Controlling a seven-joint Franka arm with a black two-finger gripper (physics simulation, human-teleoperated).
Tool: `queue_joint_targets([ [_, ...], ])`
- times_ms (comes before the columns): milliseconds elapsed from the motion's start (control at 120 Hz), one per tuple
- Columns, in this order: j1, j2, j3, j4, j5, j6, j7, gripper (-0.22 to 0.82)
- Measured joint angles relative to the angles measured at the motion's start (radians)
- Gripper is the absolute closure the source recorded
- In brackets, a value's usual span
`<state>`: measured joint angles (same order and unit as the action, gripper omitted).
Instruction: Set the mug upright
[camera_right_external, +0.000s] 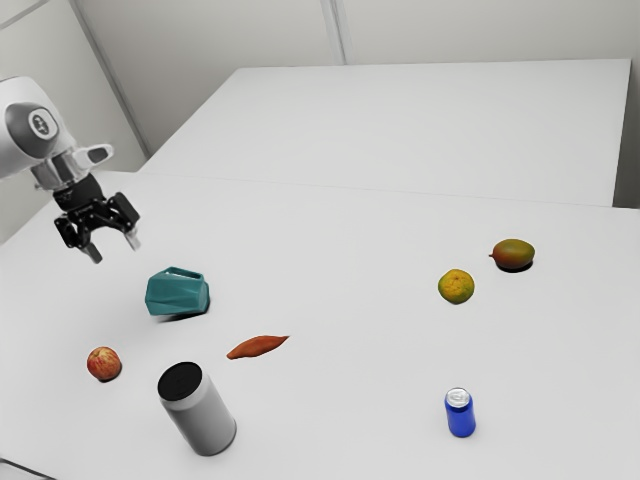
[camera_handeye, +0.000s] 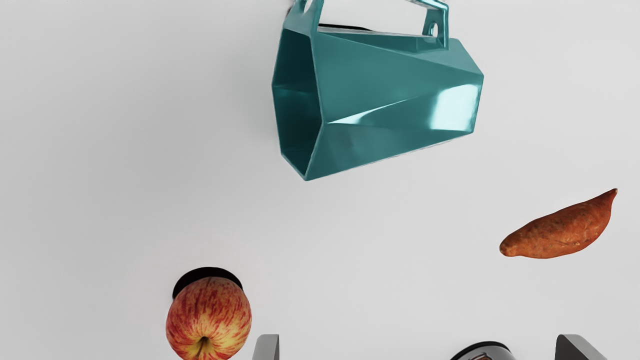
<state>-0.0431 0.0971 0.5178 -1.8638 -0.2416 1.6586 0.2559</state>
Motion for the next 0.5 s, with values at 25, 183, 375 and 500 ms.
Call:
queue_joint_targets([
  [25,0.008,0.006,0.002,-0.006,-0.016,0.014,0.016,0.00],
  [183,0.041,0.057,0.006,-0.034,-0.151,0.084,0.121,0.00],
  [375,0.060,0.121,0.020,-0.056,-0.326,0.129,0.243,0.00],
  [500,0.082,0.149,0.021,-0.063,-0.381,0.142,0.317,0.00],
])
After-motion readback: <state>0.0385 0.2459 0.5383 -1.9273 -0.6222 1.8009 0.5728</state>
